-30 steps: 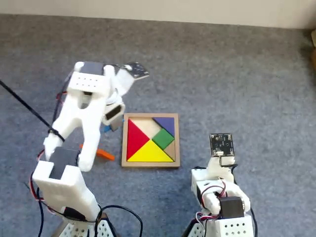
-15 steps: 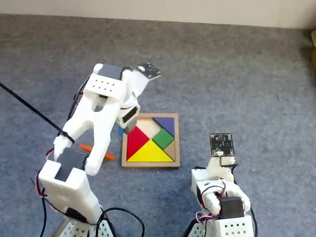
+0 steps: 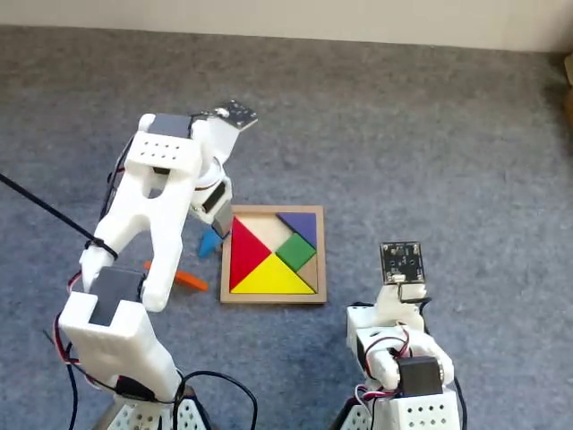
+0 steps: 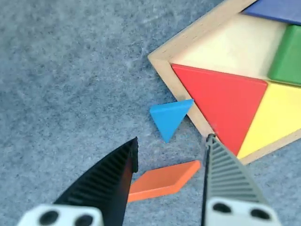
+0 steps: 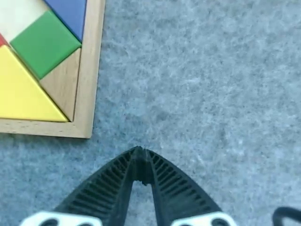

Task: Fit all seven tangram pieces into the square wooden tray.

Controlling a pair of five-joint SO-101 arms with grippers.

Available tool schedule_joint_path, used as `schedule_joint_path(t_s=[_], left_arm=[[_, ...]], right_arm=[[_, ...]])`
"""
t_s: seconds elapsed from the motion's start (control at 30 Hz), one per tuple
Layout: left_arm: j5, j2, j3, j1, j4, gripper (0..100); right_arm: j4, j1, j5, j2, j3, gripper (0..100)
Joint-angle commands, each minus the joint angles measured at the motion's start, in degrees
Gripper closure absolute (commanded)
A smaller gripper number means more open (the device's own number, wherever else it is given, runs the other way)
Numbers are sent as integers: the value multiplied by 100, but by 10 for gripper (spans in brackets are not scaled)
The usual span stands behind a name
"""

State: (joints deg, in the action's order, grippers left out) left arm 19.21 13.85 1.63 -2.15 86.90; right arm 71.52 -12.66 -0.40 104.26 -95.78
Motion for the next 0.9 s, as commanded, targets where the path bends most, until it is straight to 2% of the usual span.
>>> schedule_joint_path(t_s=[0.0, 0.47, 0.6, 0.87], left_arm=[[-70, -286, -242, 66, -149, 773], [-35, -268, -1719, -31, -1916, 789], [387, -268, -1938, -31, -2224, 816], [440, -268, -2167, -22, -2330, 834]], right_arm=[[-163, 66, -9, 101, -848, 992], [-163, 66, -9, 101, -848, 992], [-163, 66, -9, 101, -848, 992], [-163, 66, -9, 101, -848, 992]])
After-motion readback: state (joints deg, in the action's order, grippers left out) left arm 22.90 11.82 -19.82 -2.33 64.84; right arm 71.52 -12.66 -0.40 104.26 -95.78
